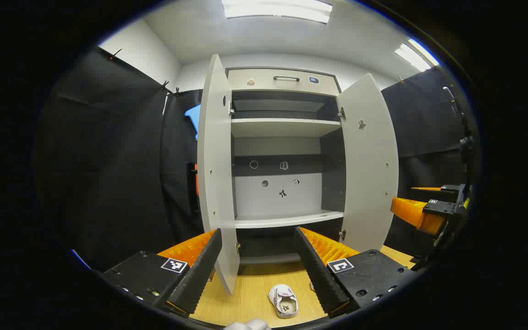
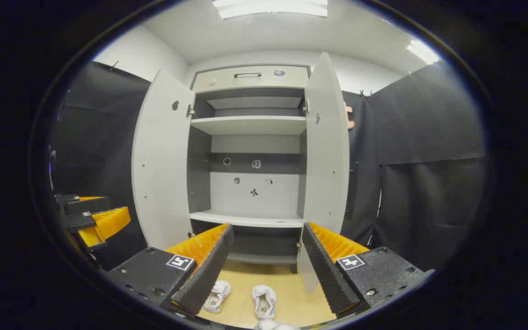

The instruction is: Grab one shoe with the right hand and put it into the shoe cabinet, grab the other shoe with the left hand and put it into the shoe cabinet; then close the right door with the right hand and the left door with the left hand.

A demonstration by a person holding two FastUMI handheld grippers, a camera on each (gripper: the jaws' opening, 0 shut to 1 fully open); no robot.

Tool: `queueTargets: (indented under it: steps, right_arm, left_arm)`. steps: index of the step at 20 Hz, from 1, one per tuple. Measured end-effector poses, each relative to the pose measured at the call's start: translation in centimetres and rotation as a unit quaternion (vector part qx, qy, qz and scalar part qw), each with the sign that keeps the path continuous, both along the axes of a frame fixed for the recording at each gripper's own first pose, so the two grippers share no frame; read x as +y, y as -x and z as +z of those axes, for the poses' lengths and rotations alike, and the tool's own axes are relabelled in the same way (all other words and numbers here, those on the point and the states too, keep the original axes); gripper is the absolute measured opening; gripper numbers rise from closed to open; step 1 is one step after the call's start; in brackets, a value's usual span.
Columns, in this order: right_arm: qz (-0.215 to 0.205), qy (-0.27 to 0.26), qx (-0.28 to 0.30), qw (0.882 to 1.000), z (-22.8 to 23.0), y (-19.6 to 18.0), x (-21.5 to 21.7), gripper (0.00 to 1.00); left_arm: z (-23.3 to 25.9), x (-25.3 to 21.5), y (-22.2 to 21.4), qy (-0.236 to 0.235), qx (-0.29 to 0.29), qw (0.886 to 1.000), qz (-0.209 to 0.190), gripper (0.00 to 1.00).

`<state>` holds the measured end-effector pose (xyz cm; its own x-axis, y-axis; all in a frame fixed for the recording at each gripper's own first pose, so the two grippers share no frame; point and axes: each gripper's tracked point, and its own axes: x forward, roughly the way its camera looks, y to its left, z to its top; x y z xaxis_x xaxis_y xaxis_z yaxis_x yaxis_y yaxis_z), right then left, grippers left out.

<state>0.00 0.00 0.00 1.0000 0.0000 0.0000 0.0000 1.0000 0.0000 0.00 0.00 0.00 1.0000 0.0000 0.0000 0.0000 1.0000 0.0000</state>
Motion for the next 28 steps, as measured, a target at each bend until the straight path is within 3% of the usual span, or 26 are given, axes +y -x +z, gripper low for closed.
queueTargets:
  steps: [11,17,22,27,28]
  right_arm:
    - [-0.004,0.008,0.01,1.0,-0.6,0.1,-0.5,0.99]
    - [0.003,0.019,0.091,0.996,-7.8,-0.5,-0.3,0.98]
    - [0.024,0.009,0.203,0.979,-17.7,0.3,0.3,0.98]
    - [0.035,-0.009,0.306,0.951,-26.0,0.2,1.5,0.95]
    - [0.038,-0.01,0.317,0.948,-27.3,-0.2,1.8,0.88]
  left_arm:
    - [-0.6,-0.2,0.0,-0.003,0.005,1.0,-0.001,0.95]
    - [-1.0,0.2,0.2,-0.004,0.01,1.0,0.003,0.95]
    - [-1.7,0.9,0.7,-0.014,0.02,1.0,0.012,0.95]
    - [-2.3,1.5,0.8,-0.015,0.026,0.999,0.022,0.95]
    - [-2.3,1.5,0.8,-0.014,0.028,0.999,0.023,0.94]
